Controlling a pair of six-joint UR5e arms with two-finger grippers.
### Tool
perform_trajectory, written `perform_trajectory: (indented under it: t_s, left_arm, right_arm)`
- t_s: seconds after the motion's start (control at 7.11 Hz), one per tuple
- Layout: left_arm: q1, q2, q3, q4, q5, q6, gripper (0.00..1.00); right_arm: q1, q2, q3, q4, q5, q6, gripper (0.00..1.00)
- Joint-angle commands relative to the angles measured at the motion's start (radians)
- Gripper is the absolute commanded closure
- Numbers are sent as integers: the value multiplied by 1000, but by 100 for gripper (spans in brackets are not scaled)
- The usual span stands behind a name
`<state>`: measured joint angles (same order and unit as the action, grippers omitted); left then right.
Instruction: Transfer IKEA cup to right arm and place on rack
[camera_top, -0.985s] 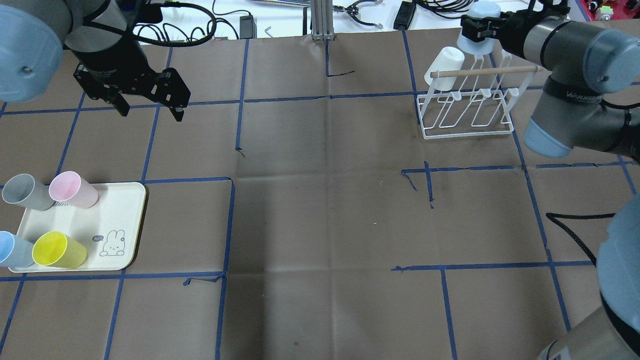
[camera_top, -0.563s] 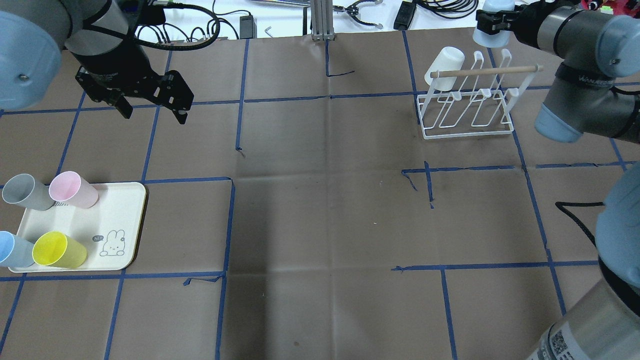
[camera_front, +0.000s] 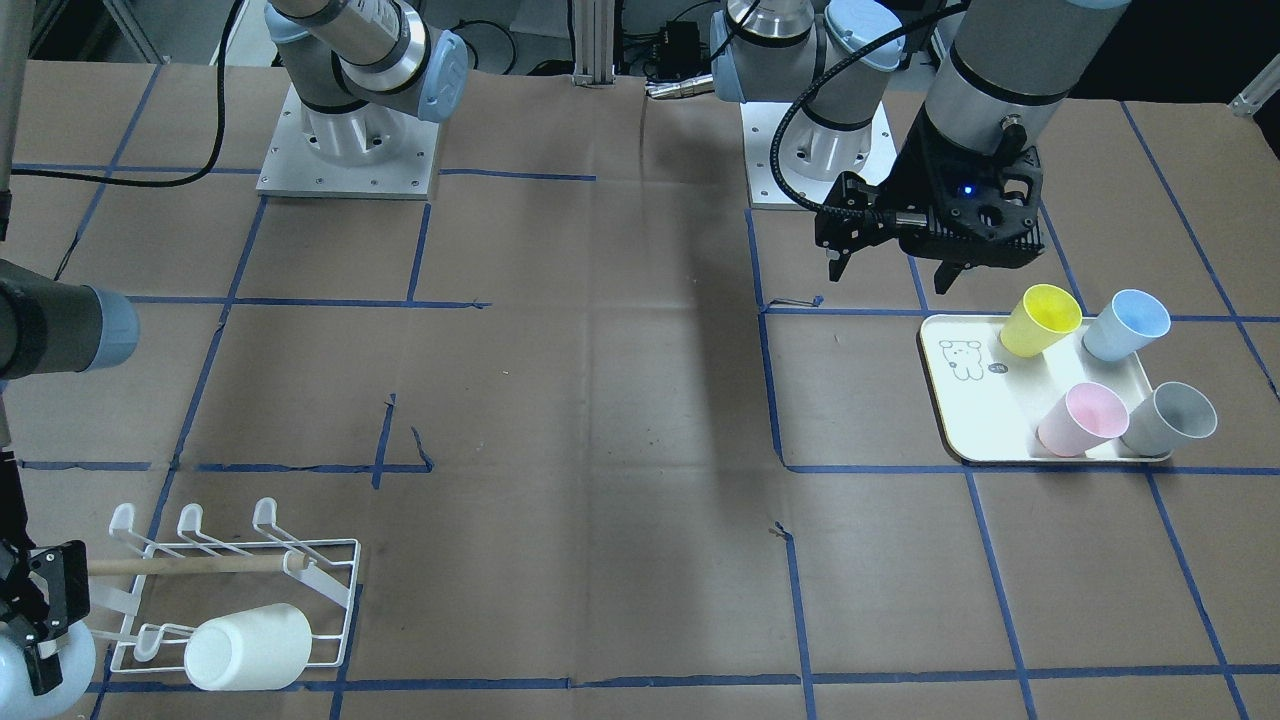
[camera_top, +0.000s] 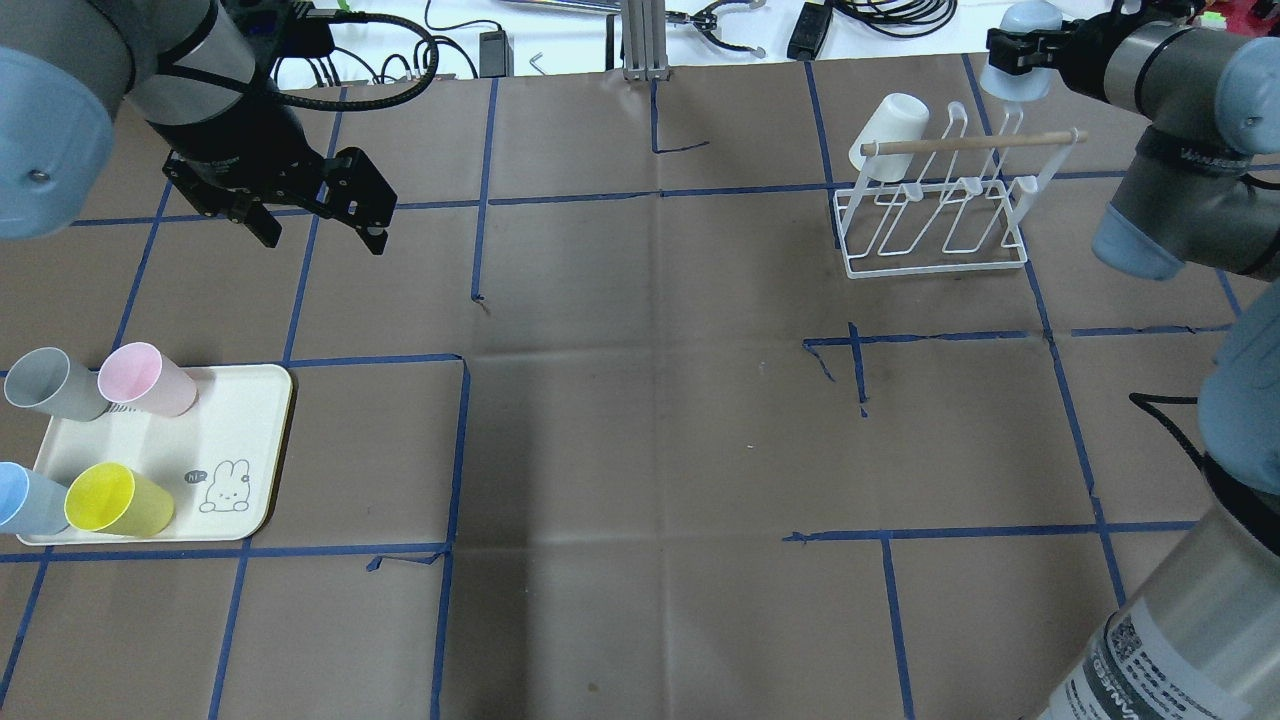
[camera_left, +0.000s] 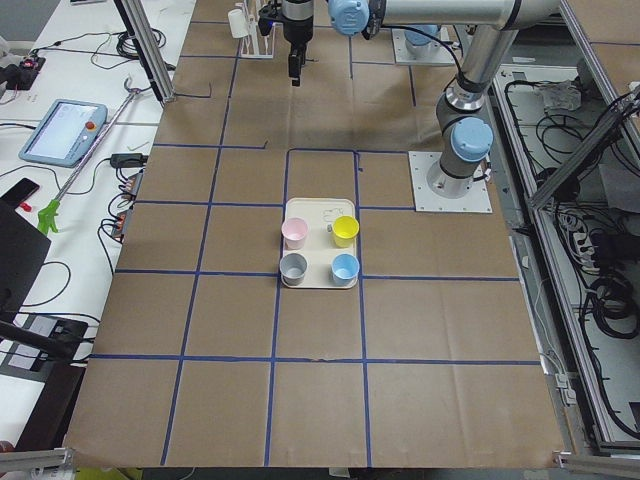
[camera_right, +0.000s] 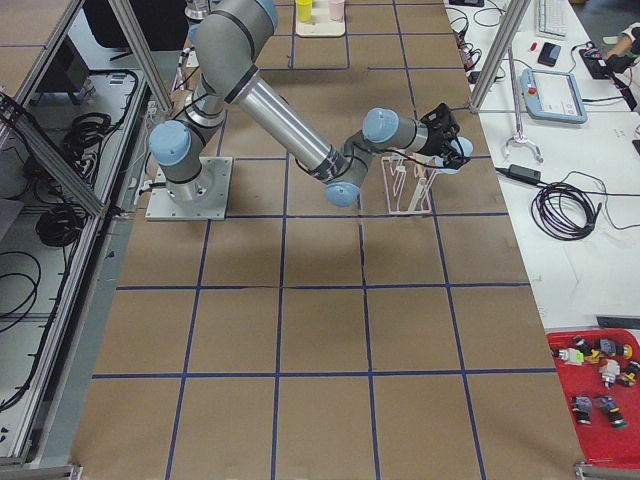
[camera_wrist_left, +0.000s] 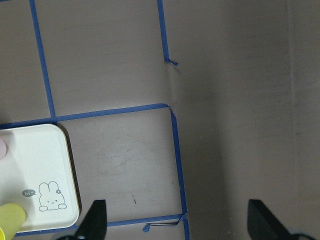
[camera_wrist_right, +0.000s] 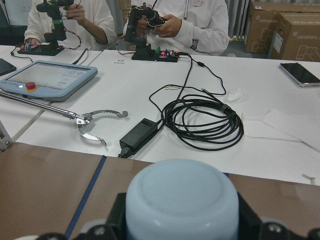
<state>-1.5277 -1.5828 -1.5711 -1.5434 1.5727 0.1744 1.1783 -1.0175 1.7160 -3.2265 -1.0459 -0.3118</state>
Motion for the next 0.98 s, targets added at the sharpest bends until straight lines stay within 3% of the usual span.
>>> perform_trajectory:
  t_s: [0.0,0.28,0.56,0.84]
  left_arm:
    - [8,3,6,2,-2,8,1]
    - [4,1,13,2,-2,-3,1]
    - [4,1,10,2,0,-3,1]
    - [4,-2,10,2,-2,-3,1]
  right_arm:
    - [-2,-7,51,-1,1,-7,79]
    - [-14,-9,92,-10,0,-9,76]
    - [-17,-16,83,-9,-8,-6,1]
    - [-17,-16,80,-4,-16,-4,0]
